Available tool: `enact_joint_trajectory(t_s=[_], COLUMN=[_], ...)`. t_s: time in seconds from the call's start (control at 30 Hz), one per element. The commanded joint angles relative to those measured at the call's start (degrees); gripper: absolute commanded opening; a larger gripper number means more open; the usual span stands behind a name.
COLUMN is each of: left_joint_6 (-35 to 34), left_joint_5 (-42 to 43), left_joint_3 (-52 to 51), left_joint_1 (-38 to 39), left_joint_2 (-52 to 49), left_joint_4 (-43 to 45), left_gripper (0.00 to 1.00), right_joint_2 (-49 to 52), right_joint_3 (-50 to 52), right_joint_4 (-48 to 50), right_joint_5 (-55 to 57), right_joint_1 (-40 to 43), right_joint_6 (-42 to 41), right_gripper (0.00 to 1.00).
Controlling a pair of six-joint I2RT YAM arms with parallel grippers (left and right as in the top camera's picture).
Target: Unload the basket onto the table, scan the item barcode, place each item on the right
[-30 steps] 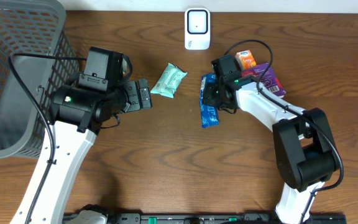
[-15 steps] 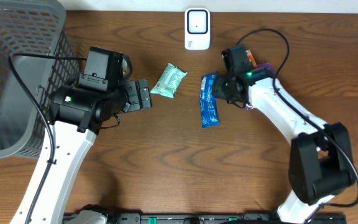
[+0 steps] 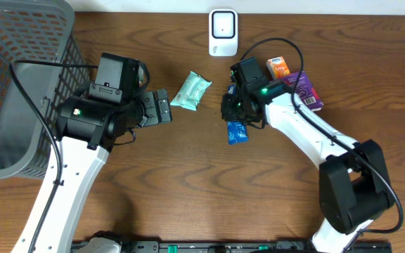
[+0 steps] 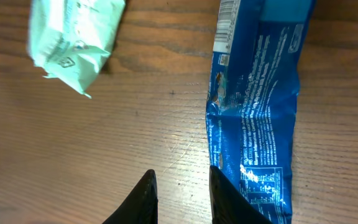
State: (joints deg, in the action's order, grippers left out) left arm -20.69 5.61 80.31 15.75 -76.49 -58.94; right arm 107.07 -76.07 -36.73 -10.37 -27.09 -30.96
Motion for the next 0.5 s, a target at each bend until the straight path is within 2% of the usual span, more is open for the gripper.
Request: enact_joint_trajectory(t_s=[0.0, 0.13, 0.37, 0.47], left_joint_6=[0.96, 0.96, 0.96, 0.96], left_joint_5=[-0.74, -0.76, -0.74, -0.76], left_joint_3=[0.15, 0.15, 0.15, 0.15], left_joint_1=[-0.31, -0.31, -0.31, -0.31], left_joint_2=[-0.35, -0.35, -0.35, -0.35], left_joint_4=[-0.17, -0.17, -0.17, -0.17], left_gripper=[0.98, 0.98, 0.98, 0.98], right_joint_2=[2.67, 5.99, 7.74, 7.13], right_joint_3=[0.13, 0.13, -0.11, -1.18], right_joint_4=[-0.2, -0.44, -5.11, -7.8], right_joint_5=[2.36, 2.67, 12.22, 14.62], right_joint_1=[-0.79, -1.31, -0.28, 0.66], right_joint_6=[-0.72, -0.72, -3.3, -3.3], right_gripper=[0.23, 0.2, 0.2, 0.23])
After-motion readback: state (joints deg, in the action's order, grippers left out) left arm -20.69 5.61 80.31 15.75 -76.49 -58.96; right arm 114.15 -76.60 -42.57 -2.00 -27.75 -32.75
